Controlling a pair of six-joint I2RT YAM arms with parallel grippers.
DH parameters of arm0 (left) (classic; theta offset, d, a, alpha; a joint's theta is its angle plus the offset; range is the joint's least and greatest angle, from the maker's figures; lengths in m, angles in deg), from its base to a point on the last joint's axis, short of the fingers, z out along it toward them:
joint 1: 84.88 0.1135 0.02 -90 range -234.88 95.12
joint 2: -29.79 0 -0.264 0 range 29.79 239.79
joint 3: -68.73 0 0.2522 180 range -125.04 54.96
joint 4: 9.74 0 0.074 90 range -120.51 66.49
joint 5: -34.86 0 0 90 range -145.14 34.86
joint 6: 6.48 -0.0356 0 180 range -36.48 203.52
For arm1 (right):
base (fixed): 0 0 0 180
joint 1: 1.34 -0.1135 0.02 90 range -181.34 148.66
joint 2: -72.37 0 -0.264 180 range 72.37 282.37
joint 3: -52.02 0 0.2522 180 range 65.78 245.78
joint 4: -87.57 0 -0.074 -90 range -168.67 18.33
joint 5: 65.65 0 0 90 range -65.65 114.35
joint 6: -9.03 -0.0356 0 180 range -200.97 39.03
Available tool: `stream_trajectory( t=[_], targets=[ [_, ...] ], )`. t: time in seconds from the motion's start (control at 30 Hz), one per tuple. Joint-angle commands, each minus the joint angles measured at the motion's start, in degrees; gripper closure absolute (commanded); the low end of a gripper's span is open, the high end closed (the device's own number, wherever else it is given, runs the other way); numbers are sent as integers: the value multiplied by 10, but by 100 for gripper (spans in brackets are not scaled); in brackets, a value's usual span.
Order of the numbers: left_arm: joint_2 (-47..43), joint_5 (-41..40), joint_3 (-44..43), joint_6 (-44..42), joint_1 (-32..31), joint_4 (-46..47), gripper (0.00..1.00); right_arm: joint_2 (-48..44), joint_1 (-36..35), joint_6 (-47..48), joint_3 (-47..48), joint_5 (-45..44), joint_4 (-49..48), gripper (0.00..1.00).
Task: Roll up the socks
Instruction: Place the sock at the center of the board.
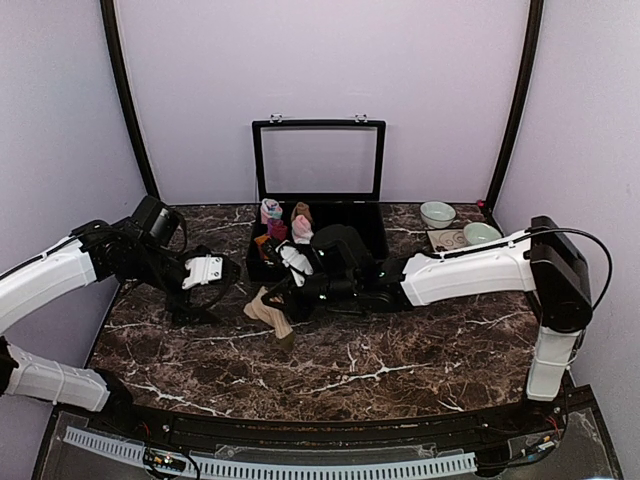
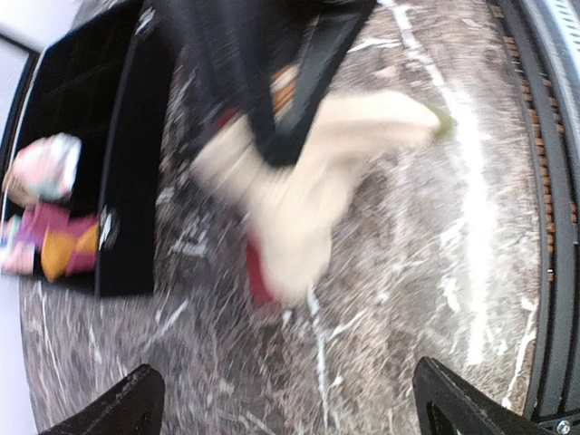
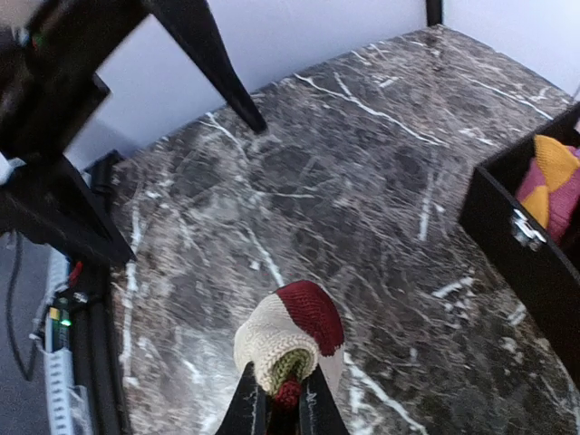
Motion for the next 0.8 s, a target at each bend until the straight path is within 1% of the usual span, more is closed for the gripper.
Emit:
stream_trajectory(
  t=[0.0,0.1,0.17,0.23,0.27,0.4,0.47,0.5,0.57,0.7,0.77],
  targets=[
    [-37,38,21,20,64,31,1,2,-20,195,-7,-194,9,100],
    [-56,42,37,11,83,22,4,30,-59,310,-13,-327,-28,100],
    [-66,36,50,5,89,22,10,53,-98,385,-33,-404,-83,100],
    [-74,39,60,5,94,20,13,87,-138,444,-50,-473,-144,100],
    [-77,40,66,5,95,21,13,106,-155,464,-59,-495,-165,100],
    [-87,63,97,8,95,25,13,171,-215,511,-115,-530,-261,100],
    [-87,81,111,6,95,25,15,197,-245,538,-127,-554,-302,100],
    [-85,91,116,1,95,24,17,204,-259,541,-130,-556,-312,100],
    [-79,127,119,-13,94,16,19,200,-276,507,-140,-537,-301,100],
    [-46,191,102,-49,83,-13,26,167,-283,398,-169,-510,-241,100],
    [-20,200,91,-56,60,-15,29,143,-283,342,-186,-487,-203,100]
  ],
)
